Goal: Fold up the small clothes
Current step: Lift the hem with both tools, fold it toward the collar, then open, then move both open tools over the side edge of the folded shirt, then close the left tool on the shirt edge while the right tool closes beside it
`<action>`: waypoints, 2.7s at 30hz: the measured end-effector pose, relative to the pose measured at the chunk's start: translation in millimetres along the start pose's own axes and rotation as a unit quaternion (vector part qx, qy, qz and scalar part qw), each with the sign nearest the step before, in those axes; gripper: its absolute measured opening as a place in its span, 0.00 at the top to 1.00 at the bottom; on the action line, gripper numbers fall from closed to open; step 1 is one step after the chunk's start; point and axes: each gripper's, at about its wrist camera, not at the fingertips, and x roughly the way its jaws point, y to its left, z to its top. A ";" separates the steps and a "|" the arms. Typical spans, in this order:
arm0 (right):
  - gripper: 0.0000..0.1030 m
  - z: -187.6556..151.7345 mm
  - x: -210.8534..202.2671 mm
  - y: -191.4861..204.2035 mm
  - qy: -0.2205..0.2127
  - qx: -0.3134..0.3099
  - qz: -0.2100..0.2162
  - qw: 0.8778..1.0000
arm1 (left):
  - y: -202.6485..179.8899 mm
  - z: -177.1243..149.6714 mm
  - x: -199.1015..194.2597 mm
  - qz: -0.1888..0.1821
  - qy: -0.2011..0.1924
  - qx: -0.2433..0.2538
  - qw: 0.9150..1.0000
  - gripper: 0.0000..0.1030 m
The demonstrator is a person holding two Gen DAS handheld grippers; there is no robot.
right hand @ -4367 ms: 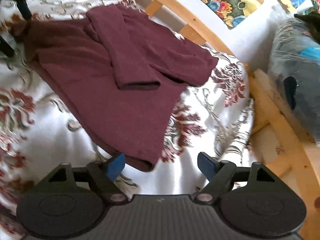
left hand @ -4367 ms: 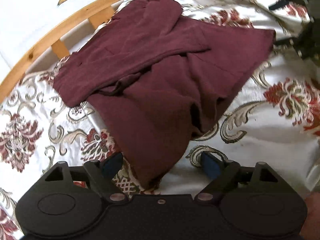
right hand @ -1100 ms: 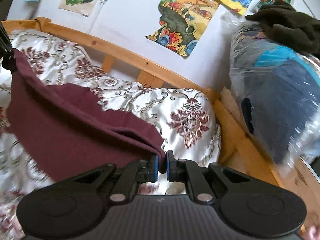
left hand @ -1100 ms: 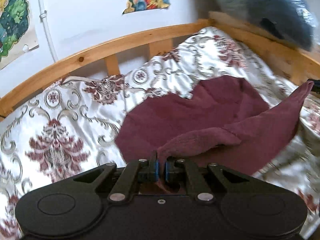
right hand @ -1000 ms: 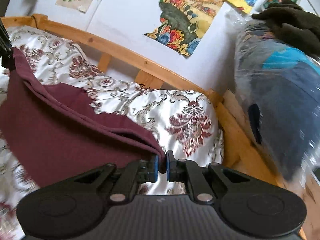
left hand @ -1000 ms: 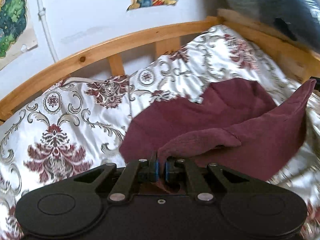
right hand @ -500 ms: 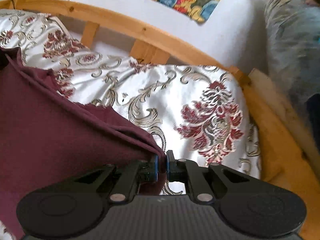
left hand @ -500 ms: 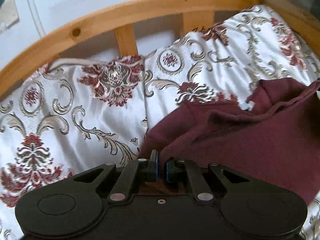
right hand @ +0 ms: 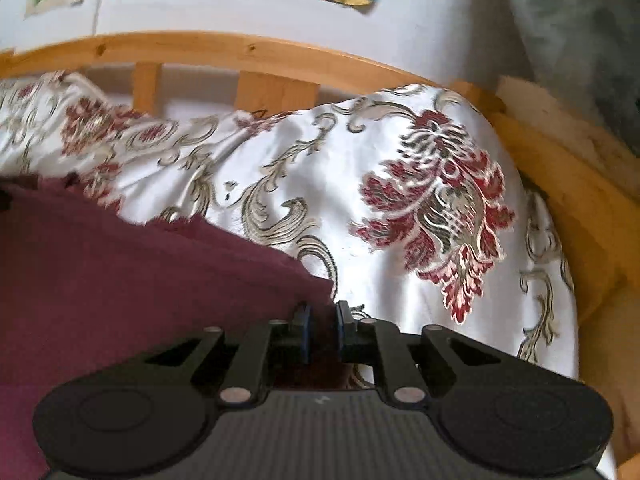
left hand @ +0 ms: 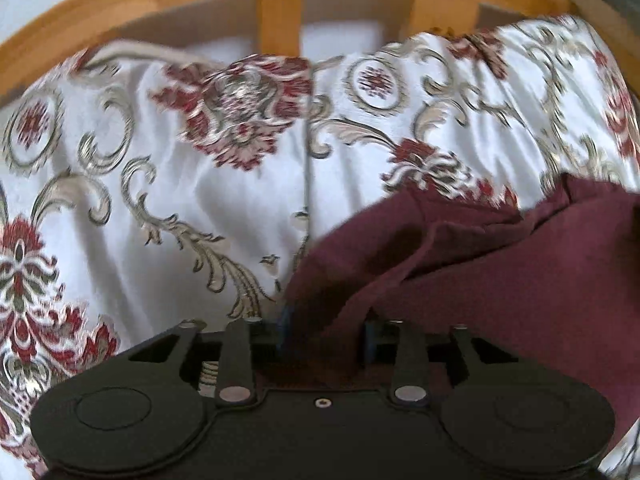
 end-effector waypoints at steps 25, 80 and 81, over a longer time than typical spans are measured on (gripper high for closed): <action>0.00 -85.0 -136.0 118.5 -0.125 0.056 -0.071 0.988 | 38.1 -150.8 -57.5 -0.089 -0.130 -0.132 0.979 0.01; 0.00 -71.6 -109.9 142.8 -0.066 -0.013 -0.006 0.998 | -56.8 -105.3 -98.5 -0.040 -0.110 -0.045 0.992 0.87; 0.00 -70.1 -113.4 135.5 -0.066 -0.011 -0.010 0.998 | -64.2 -97.7 -103.2 -0.046 -0.118 -0.034 0.991 0.87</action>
